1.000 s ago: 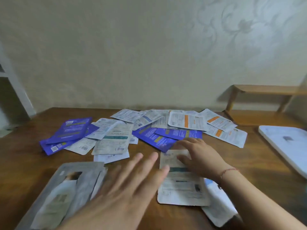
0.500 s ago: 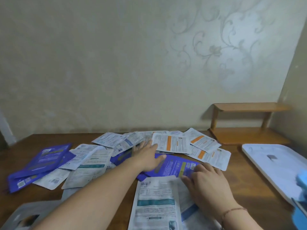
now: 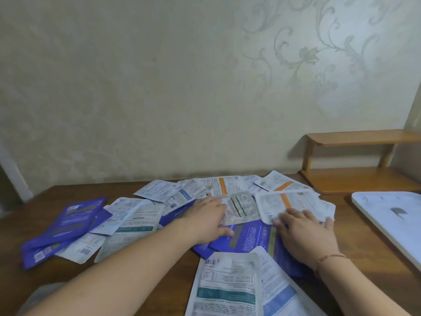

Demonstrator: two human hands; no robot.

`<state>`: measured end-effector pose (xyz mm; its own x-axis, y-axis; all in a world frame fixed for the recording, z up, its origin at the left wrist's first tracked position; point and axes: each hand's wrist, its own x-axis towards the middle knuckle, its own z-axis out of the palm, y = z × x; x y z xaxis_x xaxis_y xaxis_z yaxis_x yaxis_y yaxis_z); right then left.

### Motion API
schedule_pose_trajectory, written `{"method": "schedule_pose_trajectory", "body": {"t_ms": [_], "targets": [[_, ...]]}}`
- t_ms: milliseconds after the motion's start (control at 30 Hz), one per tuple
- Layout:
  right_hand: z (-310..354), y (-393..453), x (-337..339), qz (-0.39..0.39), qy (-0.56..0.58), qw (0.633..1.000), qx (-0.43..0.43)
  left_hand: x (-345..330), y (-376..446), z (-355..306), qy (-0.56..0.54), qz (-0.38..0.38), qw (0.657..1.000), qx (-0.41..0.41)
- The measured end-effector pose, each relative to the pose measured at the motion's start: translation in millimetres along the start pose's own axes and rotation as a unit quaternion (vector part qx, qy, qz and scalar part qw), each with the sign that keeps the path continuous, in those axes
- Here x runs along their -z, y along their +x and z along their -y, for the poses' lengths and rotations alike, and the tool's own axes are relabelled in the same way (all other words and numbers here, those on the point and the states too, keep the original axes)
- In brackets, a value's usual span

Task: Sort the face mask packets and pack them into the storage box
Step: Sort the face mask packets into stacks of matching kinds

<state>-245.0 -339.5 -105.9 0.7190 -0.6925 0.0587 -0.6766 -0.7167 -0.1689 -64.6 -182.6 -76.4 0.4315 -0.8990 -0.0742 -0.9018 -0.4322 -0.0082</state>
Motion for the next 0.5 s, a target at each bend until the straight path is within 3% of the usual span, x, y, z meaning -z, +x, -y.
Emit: {"method": "schedule_pose_trajectory", "body": {"t_ms": [67, 233, 300, 400, 500], "targets": [[-8, -4, 3, -0.004, -0.004, 0.999, -0.035, -7, 7, 2, 0.024, 0.020, 1.000, -0.003], [-8, -14, 4, -0.034, -0.013, 0.998, -0.043, -12, 10, 1, 0.246, -0.023, 0.964, -0.093], [3, -19, 3, -0.095, -0.008, 0.995, 0.040, -11, 1, -7, 0.320, -0.041, 0.939, -0.122], [34, -26, -5, -0.165, -0.042, 0.959, 0.228, -8, -19, -23, 0.307, -0.064, 0.937, -0.157], [60, -31, -15, -0.103, -0.068, 0.957, 0.264, -10, -41, -31, 0.257, -0.146, 0.924, -0.244]]}}
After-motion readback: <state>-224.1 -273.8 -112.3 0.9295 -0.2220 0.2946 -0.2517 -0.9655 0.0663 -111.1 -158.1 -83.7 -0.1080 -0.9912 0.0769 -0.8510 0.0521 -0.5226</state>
